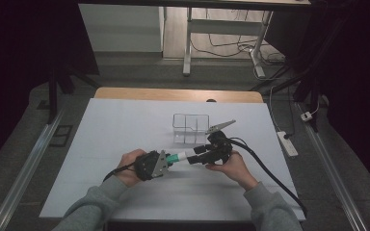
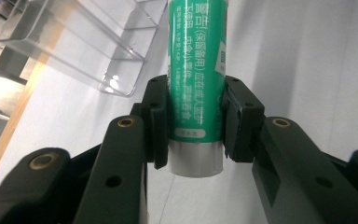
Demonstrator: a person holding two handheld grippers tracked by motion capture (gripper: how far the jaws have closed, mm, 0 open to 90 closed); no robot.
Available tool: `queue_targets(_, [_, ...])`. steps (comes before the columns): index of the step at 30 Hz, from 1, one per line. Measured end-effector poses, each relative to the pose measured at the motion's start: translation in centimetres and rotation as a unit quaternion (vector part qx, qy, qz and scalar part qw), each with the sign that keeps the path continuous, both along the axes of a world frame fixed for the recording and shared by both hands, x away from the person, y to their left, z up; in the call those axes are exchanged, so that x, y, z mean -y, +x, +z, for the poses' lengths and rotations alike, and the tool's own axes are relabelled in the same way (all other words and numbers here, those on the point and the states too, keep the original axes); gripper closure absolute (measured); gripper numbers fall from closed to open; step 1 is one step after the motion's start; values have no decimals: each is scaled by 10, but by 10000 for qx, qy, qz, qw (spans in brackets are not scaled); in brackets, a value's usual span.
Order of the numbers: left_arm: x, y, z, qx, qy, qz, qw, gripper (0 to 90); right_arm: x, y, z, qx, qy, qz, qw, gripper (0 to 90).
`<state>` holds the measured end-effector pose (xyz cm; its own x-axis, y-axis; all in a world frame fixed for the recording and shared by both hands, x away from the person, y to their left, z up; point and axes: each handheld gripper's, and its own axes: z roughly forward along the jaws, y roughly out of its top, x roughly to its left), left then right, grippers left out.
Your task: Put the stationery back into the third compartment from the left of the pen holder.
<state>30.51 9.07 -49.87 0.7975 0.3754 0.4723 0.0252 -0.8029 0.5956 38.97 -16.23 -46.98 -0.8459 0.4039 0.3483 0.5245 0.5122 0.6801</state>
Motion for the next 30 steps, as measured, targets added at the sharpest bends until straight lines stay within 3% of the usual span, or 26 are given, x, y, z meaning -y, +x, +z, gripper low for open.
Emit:
queue_targets(4, [-5,2,1,-20,-123,112,9999,649,2,-7,-1,551,-175,-137,9982,341])
queue_targets(6, [-8,4,2,-60,-207,176,9996,650,3,-9,-1,647,-194,-153,9976,322])
queue_targets(9, [-13,6,3,-126,-386,263,9988,650,7,-12,-2,672,-23,-196,9975,312])
queue_targets(16, [-21,9,5,-257,-803,414,9956,649,15,-17,-5,983,338,-336,9940,308])
queue_targets(19, [-22,9,7,-323,-1010,440,9934,649,13,-22,-4,1221,533,-367,9904,307])
queue_targets(22, [-22,8,10,-259,-1193,422,9916,649,10,-28,-2,1421,759,-352,9863,308])
queue_targets(25, [-20,7,11,-228,-1295,407,9905,649,8,-32,0,1522,983,-427,9825,312])
queue_targets(30, [-14,6,11,-225,-1408,356,9891,649,4,-35,-1,1551,1163,-460,9800,333])
